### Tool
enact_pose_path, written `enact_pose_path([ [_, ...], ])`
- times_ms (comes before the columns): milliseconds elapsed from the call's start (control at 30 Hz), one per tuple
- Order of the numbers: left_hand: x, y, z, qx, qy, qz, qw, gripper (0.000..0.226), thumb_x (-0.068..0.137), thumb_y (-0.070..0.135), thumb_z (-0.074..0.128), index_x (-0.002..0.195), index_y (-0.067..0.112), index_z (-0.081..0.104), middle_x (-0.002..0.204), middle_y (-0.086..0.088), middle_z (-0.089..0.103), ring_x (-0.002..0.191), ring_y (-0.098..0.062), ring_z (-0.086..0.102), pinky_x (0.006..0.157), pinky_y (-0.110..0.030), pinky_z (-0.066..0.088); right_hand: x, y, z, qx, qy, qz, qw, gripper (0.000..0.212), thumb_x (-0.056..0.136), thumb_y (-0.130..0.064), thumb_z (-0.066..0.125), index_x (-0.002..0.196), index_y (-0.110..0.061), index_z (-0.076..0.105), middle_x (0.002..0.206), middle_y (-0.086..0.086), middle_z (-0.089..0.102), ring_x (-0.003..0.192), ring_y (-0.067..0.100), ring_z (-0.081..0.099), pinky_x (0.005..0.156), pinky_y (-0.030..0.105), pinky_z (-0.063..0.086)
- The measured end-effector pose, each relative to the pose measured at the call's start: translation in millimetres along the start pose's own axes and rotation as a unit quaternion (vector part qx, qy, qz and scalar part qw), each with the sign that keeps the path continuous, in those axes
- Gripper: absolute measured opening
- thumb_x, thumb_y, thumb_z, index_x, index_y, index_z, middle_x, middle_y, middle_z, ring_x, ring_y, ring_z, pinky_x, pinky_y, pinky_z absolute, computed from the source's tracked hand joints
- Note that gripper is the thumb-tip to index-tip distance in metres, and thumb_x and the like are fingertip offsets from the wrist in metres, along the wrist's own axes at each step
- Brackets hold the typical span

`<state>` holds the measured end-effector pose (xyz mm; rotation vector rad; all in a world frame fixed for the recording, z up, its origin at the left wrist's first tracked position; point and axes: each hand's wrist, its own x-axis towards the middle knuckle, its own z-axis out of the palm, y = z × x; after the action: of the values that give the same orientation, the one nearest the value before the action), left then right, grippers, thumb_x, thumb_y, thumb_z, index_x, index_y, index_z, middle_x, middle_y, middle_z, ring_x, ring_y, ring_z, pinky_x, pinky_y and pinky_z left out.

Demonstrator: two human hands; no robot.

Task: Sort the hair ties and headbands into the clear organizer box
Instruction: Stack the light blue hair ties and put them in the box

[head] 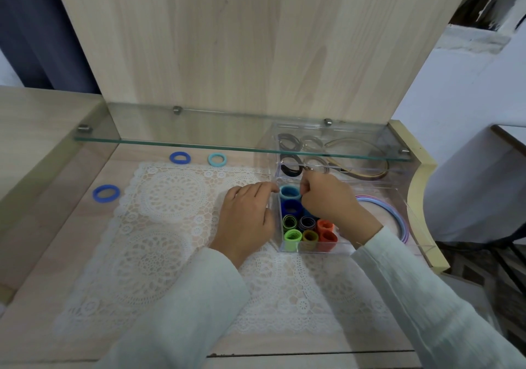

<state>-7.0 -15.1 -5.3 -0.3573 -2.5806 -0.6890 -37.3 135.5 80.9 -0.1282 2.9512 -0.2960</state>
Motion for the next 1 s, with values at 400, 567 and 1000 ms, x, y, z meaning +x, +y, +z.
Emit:
enact_pose_path([
  [400,0,-1,1,-0.008,0.004,0.007,1.0,0.047,0.074,0.02,0.033,0.112,0.021,0.062,0.108,0.009,0.068,0.101,-0.012,0.061,0.093,-0.031,0.04,0,5,-2,0.072,-0.009,0.016,0.997,0.016,0.086,-0.008,0.05,0.092,-0.023,0.054,0.101,0.003,0.06,0.099,0.024,0.055,0.091,0.047,0.049],
  [567,1,-2,1,-0.01,0.011,0.013,1.0,0.046,0.074,0.017,0.035,0.111,0.022,0.062,0.112,0.008,0.066,0.108,-0.013,0.058,0.095,-0.032,0.039,-6,6,-2,0.023,0.044,0.005,0.999,0.019,0.085,-0.011,0.05,0.098,-0.025,0.054,0.101,0.001,0.061,0.102,0.023,0.052,0.096,0.047,0.043],
  [1000,3,-4,2,-0.071,0.011,-0.001,0.997,0.045,0.071,0.009,0.042,0.109,0.022,0.063,0.113,0.012,0.066,0.105,-0.011,0.059,0.094,-0.029,0.037,-10,-1,3,0.021,0.053,0.031,0.998,0.017,0.089,-0.017,0.05,0.104,-0.02,0.056,0.103,0.003,0.062,0.103,0.025,0.054,0.101,0.046,0.037],
])
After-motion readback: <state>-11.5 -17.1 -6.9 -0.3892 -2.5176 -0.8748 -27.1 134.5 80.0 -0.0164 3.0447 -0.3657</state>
